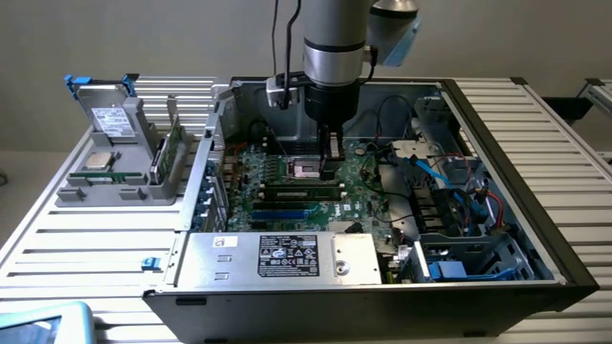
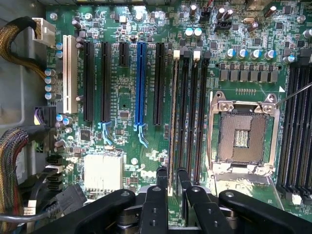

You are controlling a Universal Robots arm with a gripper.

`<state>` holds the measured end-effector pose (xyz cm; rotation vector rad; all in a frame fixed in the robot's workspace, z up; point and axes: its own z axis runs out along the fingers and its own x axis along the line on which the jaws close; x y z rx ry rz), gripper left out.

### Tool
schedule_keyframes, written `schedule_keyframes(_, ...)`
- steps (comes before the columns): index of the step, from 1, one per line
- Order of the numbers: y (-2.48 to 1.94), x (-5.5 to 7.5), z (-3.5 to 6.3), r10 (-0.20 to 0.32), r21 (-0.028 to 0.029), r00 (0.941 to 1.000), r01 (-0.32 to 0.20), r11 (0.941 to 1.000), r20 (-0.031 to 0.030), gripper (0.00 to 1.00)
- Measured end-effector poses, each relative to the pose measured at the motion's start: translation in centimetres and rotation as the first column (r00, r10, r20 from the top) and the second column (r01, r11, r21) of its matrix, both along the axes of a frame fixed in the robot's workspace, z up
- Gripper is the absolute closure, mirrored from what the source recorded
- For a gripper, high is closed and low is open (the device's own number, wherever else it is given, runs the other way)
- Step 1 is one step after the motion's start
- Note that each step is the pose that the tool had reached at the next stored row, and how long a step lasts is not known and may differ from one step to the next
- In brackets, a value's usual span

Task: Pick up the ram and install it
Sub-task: 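Press down the ram until it locks into place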

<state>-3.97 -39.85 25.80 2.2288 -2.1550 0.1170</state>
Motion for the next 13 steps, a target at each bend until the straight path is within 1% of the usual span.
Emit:
schedule_keyframes(3,0.0,0.0,0.0,0.0,0.0,1.0,0.0,1.0,0.0,0.8)
schedule_keyframes(4,0.0,0.0,0.0,0.0,0.0,1.0,0.0,1.0,0.0,0.86)
schedule_keyframes(5,0.0,0.0,0.0,0.0,-0.0001,1.0,0.0,1.0,0.0,0.89)
schedule_keyframes(8,0.0,0.33,-0.19,-0.001,-0.0002,1.0,0.001,1.0,-0.0002,0.89)
schedule_keyframes(9,-0.01,0.45,-0.32,-0.001,0.0,1.0,0.001,1.0,-0.0011,0.89)
schedule_keyframes(10,-0.01,0.5,-0.43,-0.002,0.0,1.0,0.002,1.0,-0.0039,0.89)
schedule_keyframes(11,-0.01,0.52,-0.5,-0.002,0.0,1.0,0.002,1.0,-0.0095,0.89)
schedule_keyframes(12,-0.01,0.52,-0.57,-0.003,0.0,0.9999,0.003,1.0,-0.017,0.89)
schedule_keyframes(13,-0.01,0.52,-0.64,-0.004,0.0001,0.9997,0.004,1.0,-0.023,0.89)
